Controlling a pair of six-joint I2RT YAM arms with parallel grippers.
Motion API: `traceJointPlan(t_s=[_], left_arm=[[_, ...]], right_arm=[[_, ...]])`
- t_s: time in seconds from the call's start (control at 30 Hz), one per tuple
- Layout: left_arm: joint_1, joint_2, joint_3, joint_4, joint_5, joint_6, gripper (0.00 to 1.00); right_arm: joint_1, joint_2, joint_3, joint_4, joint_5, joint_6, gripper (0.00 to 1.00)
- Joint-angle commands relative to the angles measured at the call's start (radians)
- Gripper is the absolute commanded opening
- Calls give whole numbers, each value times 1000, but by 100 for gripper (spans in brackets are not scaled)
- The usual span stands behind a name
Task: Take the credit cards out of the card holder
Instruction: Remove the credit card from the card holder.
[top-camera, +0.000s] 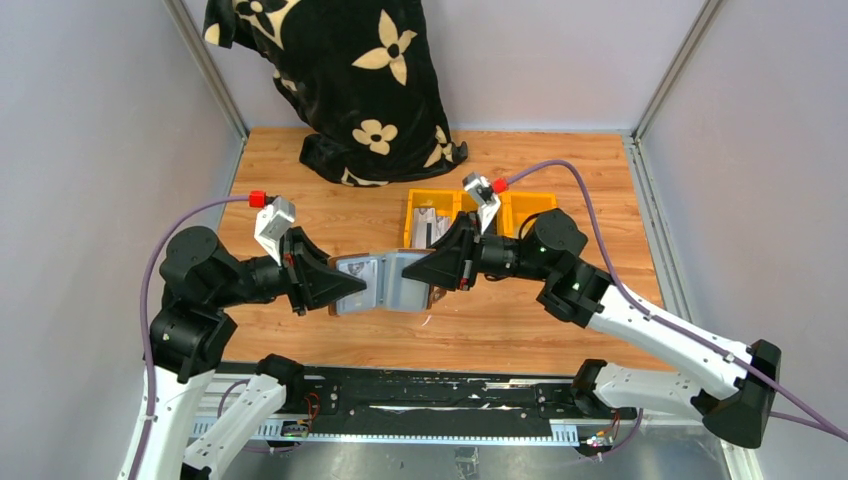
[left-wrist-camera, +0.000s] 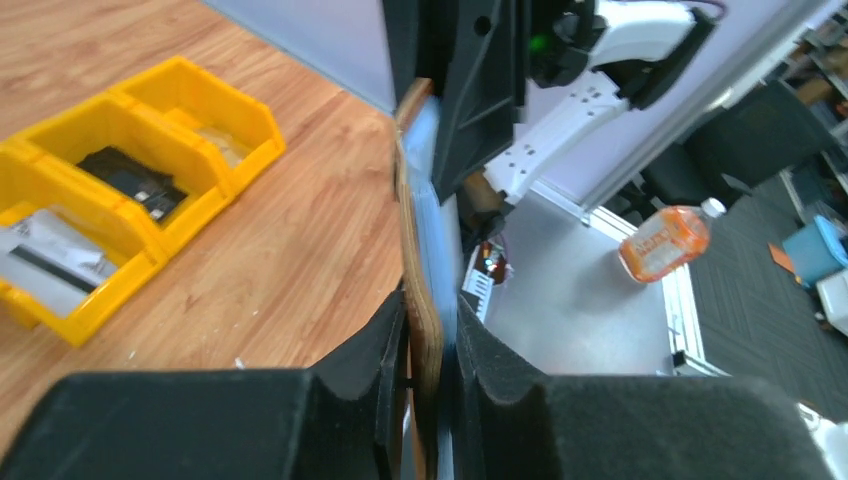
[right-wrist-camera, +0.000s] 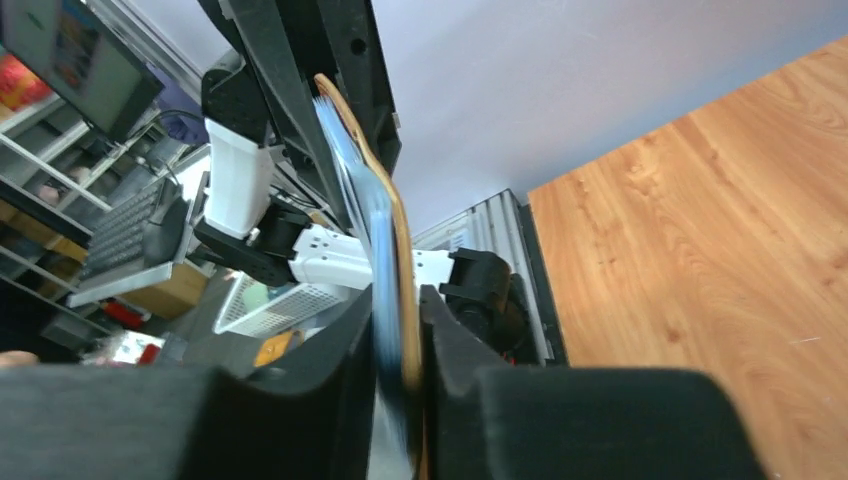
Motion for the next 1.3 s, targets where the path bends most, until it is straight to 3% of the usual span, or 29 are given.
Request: traceJointPlan(t_s=[0.0,0.1,0.17,0.27,0.37,0.67,0.9,0.97,1.03,1.13,1.27], left_arm=[[-1,23,-34,57,-123,-13,28],[-2,84,0,1,-144,56,43],[-1,127,44,-74,-175,132,50],[-2,222,149,-225,-262,297,74],[-2,269,165,-288,-278,426,77],[-2,258,90,-190,-138,491,64],[-1,251,99,-121,-119,472,31],[-1,259,108,-113,-81,442,25],[-1,275,113,-94,-20,383,30],[-1,287,108,-39,83,269,46],[-1,284,91,42,30,140,60]], right_arm=[[-9,58,84,-53,-50,7,10],[-43,77,112,-111,-25,-22,1],[-84,83,113,-112,-34,-10,0],[-183,93,117,-104,-83,22,0],[-236,105,121,-69,-135,53,0],[-247,149,166,-23,-273,39,0],[-256,166,181,-9,-349,3,0],[-259,171,180,1,-366,-3,0],[-268,178,173,26,-390,0,0],[-288,186,172,39,-401,11,0],[-300,190,173,72,-397,22,0]])
